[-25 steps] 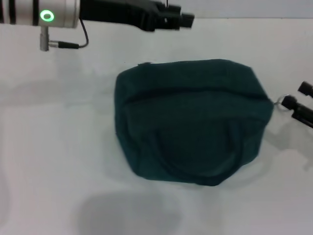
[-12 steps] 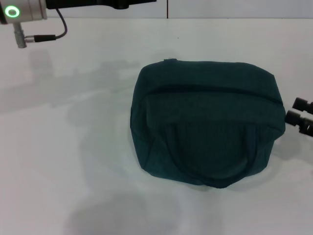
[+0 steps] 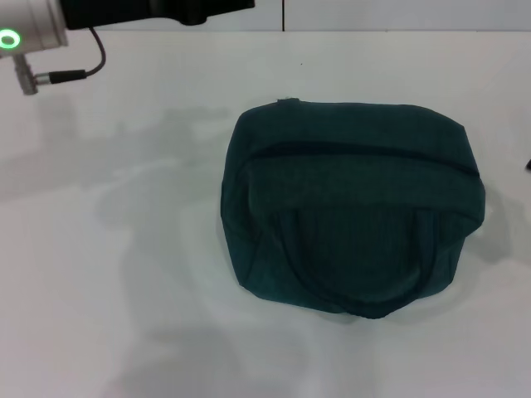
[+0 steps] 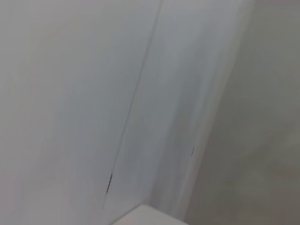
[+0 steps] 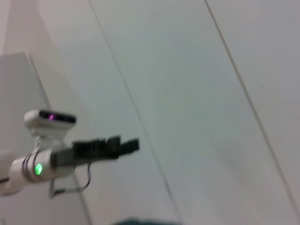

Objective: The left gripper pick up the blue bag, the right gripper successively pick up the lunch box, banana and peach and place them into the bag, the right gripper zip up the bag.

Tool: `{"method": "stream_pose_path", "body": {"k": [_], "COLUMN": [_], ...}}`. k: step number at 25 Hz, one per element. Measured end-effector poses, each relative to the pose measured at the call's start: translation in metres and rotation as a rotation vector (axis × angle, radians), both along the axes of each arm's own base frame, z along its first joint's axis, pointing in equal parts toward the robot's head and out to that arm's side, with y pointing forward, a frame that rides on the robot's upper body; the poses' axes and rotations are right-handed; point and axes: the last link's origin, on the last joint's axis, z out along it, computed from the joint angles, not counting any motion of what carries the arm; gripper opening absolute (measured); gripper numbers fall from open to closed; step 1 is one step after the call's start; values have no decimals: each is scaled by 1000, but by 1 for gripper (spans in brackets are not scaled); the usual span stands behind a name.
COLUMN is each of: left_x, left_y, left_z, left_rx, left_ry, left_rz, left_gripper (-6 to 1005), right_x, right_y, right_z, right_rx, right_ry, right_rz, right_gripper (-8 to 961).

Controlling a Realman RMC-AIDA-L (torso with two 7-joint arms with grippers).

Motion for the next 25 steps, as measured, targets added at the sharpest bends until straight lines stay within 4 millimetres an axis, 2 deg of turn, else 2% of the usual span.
{"method": "stream_pose_path", "body": {"k": [1,6,8,11,13,17,18,23,25], "left_x": [0,-20,-30,-47,-61,-81,-84,-89,-90], "left_y": [0,-25,-36,-55,-68,-80,-81,-85,-85], "left_z": [0,6,5,-2,-7,-17,-20,-26,-31], "left_rx": [0,26,43,94,133,190,196,212,192], "left_ry": [0,-44,-64,-63,-57,-121,-129,-125,-117], "left_rz": [0,-71,-93,-128,-143,-133,-133,-144,-141], "left_gripper": [490,489,499,529,550,590,600,784,790], "right_x": [-2,-24,-37,-61,-74,-96,-99,-120,-128], "right_y": [2,13,21,39,53,78,81,89,90], "right_z": [4,31,42,52,54,55,54,41,33], "right_rx": [30,135,135,43,-45,-182,-201,-287,-310], "right_ry": [3,54,72,40,-5,-114,-135,-220,-245], "right_rz": [15,137,192,255,274,301,306,381,417], "right_gripper": [772,773,773,774,774,775,775,776,776]}}
